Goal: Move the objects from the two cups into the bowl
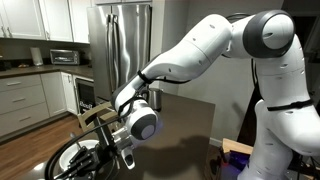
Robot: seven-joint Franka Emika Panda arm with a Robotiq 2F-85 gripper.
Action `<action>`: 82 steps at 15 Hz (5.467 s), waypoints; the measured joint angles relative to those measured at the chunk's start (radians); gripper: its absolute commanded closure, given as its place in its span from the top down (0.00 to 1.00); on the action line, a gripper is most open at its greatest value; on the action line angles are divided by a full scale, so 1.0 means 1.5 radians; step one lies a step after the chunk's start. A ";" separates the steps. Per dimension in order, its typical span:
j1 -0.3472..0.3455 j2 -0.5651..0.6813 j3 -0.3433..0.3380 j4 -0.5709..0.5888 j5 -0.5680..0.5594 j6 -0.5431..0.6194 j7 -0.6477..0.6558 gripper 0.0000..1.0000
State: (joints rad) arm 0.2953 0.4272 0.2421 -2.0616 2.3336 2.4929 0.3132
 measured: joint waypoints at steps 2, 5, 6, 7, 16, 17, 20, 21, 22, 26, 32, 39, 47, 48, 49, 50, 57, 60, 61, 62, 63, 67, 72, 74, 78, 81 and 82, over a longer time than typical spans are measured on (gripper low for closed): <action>0.000 0.001 0.000 0.000 -0.001 0.001 0.000 0.06; 0.000 0.005 -0.002 -0.002 -0.001 -0.001 0.000 0.06; -0.002 0.005 -0.003 -0.005 -0.001 -0.005 0.000 0.06; -0.003 0.004 -0.004 -0.008 -0.001 -0.009 0.000 0.06; -0.010 -0.056 -0.010 -0.050 -0.001 -0.022 0.000 0.07; -0.011 -0.067 -0.013 -0.056 -0.001 -0.021 0.000 0.07; -0.013 -0.094 -0.028 -0.072 -0.001 -0.019 -0.008 0.06; -0.013 -0.099 -0.033 -0.075 -0.001 -0.016 -0.013 0.07; -0.013 -0.102 -0.038 -0.076 -0.001 -0.013 -0.021 0.06; -0.013 -0.107 -0.049 -0.077 -0.001 0.001 -0.046 0.06; -0.013 -0.111 -0.063 -0.076 -0.001 0.018 -0.067 0.06; -0.016 -0.113 -0.093 -0.063 0.030 0.063 -0.140 0.06; 0.001 -0.109 -0.095 -0.060 0.095 0.138 -0.295 0.06; 0.010 -0.109 -0.095 -0.059 0.103 0.149 -0.317 0.06; 0.019 -0.109 -0.095 -0.058 0.112 0.162 -0.340 0.06; 0.029 -0.108 -0.096 -0.055 0.122 0.176 -0.366 0.06; 0.097 -0.109 -0.132 -0.023 0.177 0.241 -0.500 0.15; 0.102 -0.108 -0.148 -0.019 0.177 0.242 -0.500 0.15; 0.102 -0.108 -0.148 -0.018 0.177 0.242 -0.500 0.15; 0.102 -0.108 -0.148 -0.018 0.177 0.242 -0.500 0.15; 0.102 -0.108 -0.148 -0.018 0.177 0.242 -0.500 0.15; 0.103 -0.108 -0.148 -0.018 0.177 0.242 -0.500 0.06; 0.103 -0.099 -0.159 -0.019 0.177 0.242 -0.501 0.06; 0.103 -0.098 -0.173 -0.016 0.176 0.242 -0.510 0.06; 0.120 -0.098 -0.212 -0.003 0.176 0.260 -0.558 0.06; 0.160 -0.098 -0.251 0.011 0.176 0.283 -0.600 0.06; 0.179 -0.098 -0.267 0.015 0.176 0.292 -0.614 0.06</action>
State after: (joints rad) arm 0.5642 0.2809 -0.1583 -2.0392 2.5972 2.9304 -0.6075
